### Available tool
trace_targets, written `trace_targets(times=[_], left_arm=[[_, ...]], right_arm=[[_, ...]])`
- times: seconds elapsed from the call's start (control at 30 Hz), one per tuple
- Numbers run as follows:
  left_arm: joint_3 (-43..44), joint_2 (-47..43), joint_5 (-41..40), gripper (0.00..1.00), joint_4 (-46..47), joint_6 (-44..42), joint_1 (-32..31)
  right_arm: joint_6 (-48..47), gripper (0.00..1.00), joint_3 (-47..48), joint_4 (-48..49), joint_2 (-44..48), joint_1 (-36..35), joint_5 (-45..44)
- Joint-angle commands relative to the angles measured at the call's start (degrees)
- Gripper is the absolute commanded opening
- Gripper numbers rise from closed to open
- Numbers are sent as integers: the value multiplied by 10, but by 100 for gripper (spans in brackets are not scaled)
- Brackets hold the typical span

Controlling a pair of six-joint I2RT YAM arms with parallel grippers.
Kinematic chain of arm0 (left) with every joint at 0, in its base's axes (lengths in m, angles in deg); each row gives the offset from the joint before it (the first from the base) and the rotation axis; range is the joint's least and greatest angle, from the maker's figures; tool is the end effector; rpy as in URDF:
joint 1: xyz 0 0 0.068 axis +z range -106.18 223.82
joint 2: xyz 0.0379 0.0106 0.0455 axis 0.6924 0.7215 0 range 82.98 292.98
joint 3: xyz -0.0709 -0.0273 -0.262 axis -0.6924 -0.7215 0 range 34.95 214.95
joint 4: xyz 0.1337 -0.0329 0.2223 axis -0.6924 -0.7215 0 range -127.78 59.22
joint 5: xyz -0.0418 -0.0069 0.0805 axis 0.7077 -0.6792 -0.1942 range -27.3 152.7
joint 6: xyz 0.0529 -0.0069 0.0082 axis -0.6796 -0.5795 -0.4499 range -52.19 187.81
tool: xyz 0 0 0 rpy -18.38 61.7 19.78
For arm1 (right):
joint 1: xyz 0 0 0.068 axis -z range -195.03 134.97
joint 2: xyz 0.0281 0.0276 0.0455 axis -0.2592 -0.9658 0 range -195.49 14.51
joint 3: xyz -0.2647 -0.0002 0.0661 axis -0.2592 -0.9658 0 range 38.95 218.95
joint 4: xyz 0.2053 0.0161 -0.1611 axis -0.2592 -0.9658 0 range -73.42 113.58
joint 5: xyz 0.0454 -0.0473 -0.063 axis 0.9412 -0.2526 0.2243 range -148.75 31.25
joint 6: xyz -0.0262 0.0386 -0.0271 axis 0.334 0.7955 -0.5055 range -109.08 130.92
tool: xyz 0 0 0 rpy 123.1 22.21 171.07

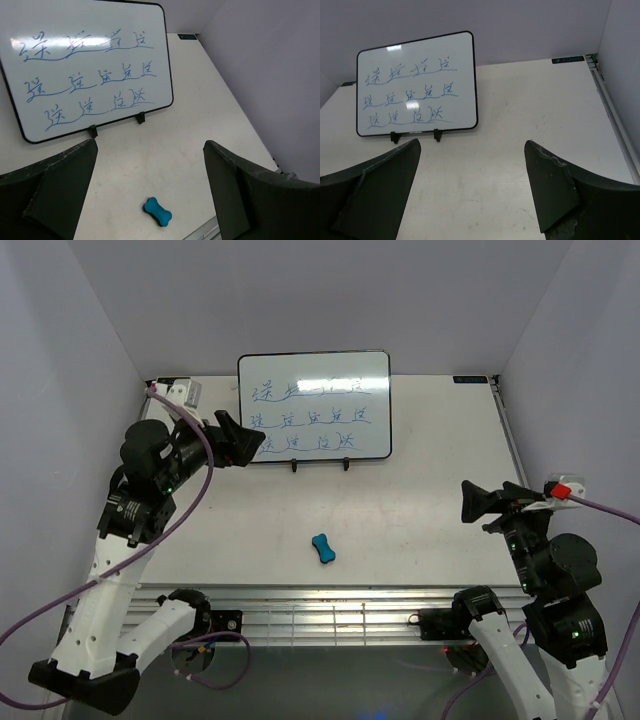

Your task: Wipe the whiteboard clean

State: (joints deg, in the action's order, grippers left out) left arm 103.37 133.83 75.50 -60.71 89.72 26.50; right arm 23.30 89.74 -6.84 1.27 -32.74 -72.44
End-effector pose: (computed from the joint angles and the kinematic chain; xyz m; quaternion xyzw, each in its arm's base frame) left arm 0.1648 -0.0597 0.4261 0.0387 0.7765 -0.2909 0.5576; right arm 0.0296 0.0006 0.3844 0.0587 0.6605 0.1171 0.7393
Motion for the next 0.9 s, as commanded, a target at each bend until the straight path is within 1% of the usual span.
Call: trace_targets(times=[0.0,0.03,0.07,0.13,0.2,0.23,0.27,0.3,0.33,0.37,0.4,0.43,0.47,0.5,0.53,0.6,0.63,0.73,0.77,0.8,0.83,0.87], left_arm=[[18,57,103,98,78,-2,0],[24,73,106,98,90,5,2],[34,110,105,98,101,11,11],[77,146,96,98,97,25,26],[103,189,107,98,112,44,65],[107,202,125,98,126,52,84],[110,218,144,98,159,68,128],[119,255,166,98,174,73,149],[123,275,169,98,188,74,165],[126,295,179,98,228,82,206],[122,330,230,98,267,90,221],[103,347,266,98,329,103,235],[97,365,304,98,436,119,250],[103,416,340,98,464,132,255],[148,445,347,98,470,125,258],[193,504,362,98,466,113,262],[229,560,377,98,466,117,265],[263,630,376,98,471,141,277],[283,671,365,98,476,148,277],[299,694,370,98,479,155,277],[318,718,378,98,480,167,276],[358,762,391,98,483,179,276]], right_arm=[[-25,90,-2,0,-32,-2,47],[-31,90,-1,0,-35,-2,68],[-33,90,1,-2,-38,-2,81],[-43,90,12,-17,-51,-2,116],[-48,90,27,-32,-64,-2,149],[-51,90,32,-48,-67,-2,185],[-52,90,36,-53,-71,-2,203],[-51,90,40,-55,-74,-2,219],[-49,90,41,-55,-76,-2,255],[-49,90,40,-54,-75,-2,270],[-49,90,40,-55,-73,-2,280],[-47,90,40,-57,-71,-2,285],[-43,90,39,-59,-66,-2,285],[-41,90,37,-61,-54,-2,285],[-42,90,36,-65,-49,-2,283],[-45,90,37,-81,-33,-2,273],[-44,90,41,-89,-30,-2,264],[-40,90,51,-123,-27,-2,258],[-40,90,55,-131,-25,-2,259],[-39,90,54,-142,-19,-1,260],[-38,90,51,-146,-15,-1,257],[-37,90,44,-149,-12,-2,253]])
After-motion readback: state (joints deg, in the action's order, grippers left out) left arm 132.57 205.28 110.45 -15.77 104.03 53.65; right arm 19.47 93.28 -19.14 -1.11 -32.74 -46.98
